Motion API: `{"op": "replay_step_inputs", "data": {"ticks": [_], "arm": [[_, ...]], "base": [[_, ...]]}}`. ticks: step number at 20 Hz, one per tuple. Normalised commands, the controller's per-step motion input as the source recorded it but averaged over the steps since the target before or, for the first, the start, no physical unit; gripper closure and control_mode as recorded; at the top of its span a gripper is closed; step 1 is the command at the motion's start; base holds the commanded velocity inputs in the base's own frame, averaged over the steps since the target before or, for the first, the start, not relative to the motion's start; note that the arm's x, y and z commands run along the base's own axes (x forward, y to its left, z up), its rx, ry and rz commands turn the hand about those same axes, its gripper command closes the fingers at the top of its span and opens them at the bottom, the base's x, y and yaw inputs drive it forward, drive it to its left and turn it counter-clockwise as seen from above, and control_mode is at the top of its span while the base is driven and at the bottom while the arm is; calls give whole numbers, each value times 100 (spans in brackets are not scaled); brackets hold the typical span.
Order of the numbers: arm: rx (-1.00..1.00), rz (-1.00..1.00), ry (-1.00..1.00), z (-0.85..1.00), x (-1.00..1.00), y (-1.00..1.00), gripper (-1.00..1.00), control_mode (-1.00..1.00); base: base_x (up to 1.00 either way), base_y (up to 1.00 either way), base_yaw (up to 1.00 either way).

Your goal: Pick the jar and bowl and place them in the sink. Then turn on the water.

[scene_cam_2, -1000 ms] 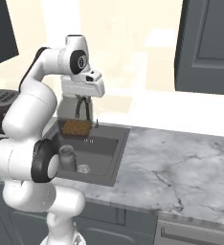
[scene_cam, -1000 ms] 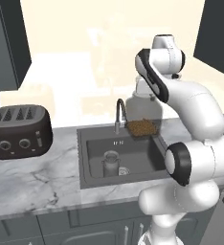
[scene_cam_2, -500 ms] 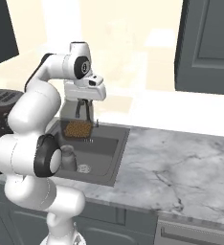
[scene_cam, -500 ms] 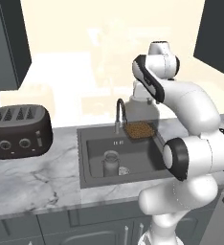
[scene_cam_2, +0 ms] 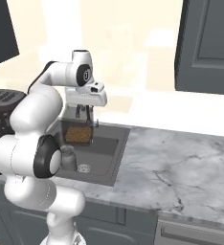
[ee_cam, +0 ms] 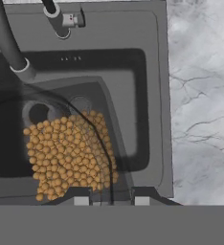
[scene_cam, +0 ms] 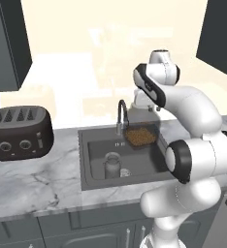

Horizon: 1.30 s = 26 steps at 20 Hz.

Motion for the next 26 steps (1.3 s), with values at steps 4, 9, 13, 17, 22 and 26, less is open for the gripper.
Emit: {"op": "replay_step_inputs", "data": {"ticks": [4, 9, 13, 17, 22, 26], "arm": [[0, 2, 0, -25, 8, 0, 100, -100], [0, 1, 0, -28, 14, 0, 100, -100], [0, 0, 0, -30, 24, 0, 100, -100], [0, 0, 0, -27, 33, 0, 100, -100], [0, 0, 0, -24, 14, 0, 100, -100], [1, 2, 1, -9, 1, 0, 100, -100]], "base": [[0, 0, 0], [0, 0, 0], [0, 0, 0], [0, 0, 0], [0, 0, 0], [0, 0, 0]]}}
